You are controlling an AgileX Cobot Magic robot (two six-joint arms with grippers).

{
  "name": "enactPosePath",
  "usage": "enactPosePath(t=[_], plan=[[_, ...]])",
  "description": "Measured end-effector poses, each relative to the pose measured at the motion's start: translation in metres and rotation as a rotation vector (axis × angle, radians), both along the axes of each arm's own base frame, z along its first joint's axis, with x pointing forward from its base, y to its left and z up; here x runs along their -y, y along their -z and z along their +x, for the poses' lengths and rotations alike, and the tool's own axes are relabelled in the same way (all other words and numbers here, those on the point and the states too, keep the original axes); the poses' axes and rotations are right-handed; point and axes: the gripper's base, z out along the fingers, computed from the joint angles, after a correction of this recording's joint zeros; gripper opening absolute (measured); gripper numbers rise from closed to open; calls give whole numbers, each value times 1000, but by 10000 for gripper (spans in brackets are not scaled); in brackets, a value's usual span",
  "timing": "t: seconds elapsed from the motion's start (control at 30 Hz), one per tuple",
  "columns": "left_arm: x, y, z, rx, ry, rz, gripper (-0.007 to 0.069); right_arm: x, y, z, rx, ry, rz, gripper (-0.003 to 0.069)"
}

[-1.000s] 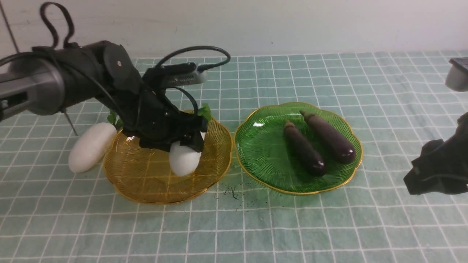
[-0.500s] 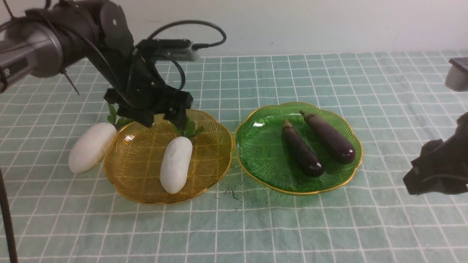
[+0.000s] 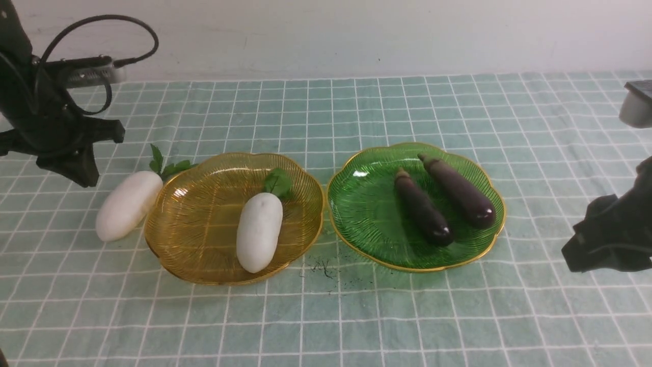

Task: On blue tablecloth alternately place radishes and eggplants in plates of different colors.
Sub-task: 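Place the white radish onto the plate beside the other radish with the right gripper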

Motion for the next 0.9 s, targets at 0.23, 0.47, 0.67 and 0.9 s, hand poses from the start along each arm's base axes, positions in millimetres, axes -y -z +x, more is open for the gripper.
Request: enactPosePath(t=[0.23,0.47,0.67,0.9], plan=[[0,40,15,-13,37,-21,503,0,0,0,0,0,0,326],[0,45,19,-15,48,-18,435,0,0,0,-1,0,2,326],[0,10,25,20,67,-20,435,0,0,0,-1,0,2,326],[25,-39,14,136,70,-116,435,0,0,1,8,1,5,325]])
